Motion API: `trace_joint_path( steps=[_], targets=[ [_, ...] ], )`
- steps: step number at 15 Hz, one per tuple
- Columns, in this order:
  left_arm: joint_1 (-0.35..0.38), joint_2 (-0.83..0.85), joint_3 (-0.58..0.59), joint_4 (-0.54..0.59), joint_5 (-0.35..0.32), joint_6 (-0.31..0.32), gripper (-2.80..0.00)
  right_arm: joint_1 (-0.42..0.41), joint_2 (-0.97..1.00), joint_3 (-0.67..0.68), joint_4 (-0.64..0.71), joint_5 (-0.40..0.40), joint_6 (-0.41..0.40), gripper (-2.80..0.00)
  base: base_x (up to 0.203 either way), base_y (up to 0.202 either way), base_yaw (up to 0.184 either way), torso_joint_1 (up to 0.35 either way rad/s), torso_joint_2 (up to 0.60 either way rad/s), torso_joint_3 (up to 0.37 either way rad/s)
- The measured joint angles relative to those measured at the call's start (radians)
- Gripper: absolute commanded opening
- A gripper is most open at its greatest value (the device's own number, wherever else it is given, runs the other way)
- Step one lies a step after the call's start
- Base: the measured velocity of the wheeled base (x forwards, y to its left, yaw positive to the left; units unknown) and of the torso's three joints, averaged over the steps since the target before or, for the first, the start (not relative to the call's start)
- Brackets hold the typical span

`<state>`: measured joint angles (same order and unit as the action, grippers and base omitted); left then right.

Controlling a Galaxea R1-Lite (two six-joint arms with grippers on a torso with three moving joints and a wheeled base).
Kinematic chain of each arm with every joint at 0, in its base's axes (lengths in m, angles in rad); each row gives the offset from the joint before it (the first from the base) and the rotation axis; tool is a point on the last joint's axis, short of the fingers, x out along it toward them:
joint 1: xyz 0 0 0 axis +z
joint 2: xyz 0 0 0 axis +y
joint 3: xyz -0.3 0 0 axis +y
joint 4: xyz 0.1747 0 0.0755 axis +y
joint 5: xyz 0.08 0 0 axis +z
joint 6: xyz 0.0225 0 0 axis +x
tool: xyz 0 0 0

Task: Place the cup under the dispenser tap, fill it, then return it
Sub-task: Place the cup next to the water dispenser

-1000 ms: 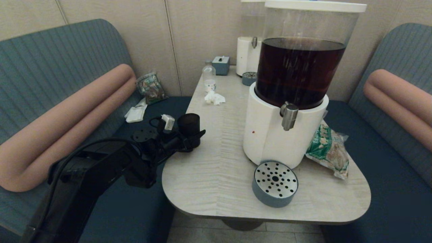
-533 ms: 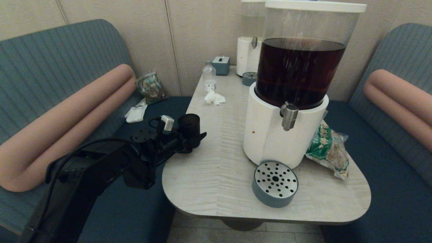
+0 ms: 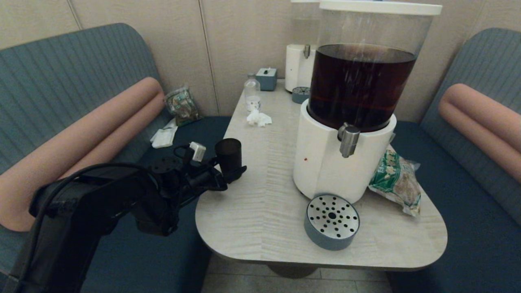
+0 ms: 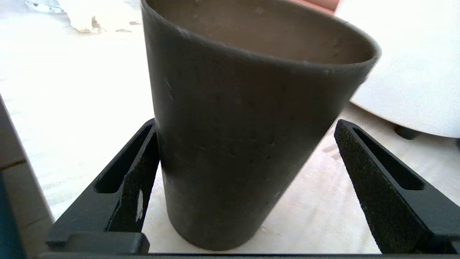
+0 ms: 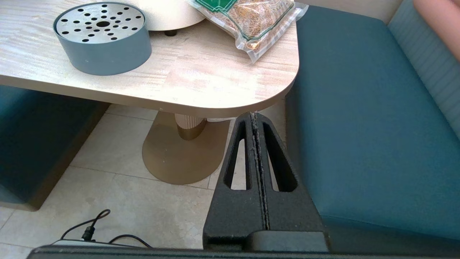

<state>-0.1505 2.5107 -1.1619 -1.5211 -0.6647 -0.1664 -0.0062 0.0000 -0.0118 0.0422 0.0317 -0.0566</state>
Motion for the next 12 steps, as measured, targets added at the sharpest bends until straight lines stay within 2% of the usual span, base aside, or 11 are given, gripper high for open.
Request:
trace_joint_path(
  steps=[7, 12],
  targets=[
    [0.017, -0.087, 0.098, 0.0, 0.0, 0.005, 0.0, 0.0, 0.0, 0.0, 0.0, 0.0, 0.0, -2.8, 0.0, 0.0, 0.0, 0.0, 0.0, 0.0],
    [0.069, -0.11, 0.128, 0.0, -0.023, 0.01, 0.0, 0.0, 0.0, 0.0, 0.0, 0.0, 0.0, -2.8, 0.0, 0.0, 0.0, 0.0, 0.0, 0.0]
  ],
)
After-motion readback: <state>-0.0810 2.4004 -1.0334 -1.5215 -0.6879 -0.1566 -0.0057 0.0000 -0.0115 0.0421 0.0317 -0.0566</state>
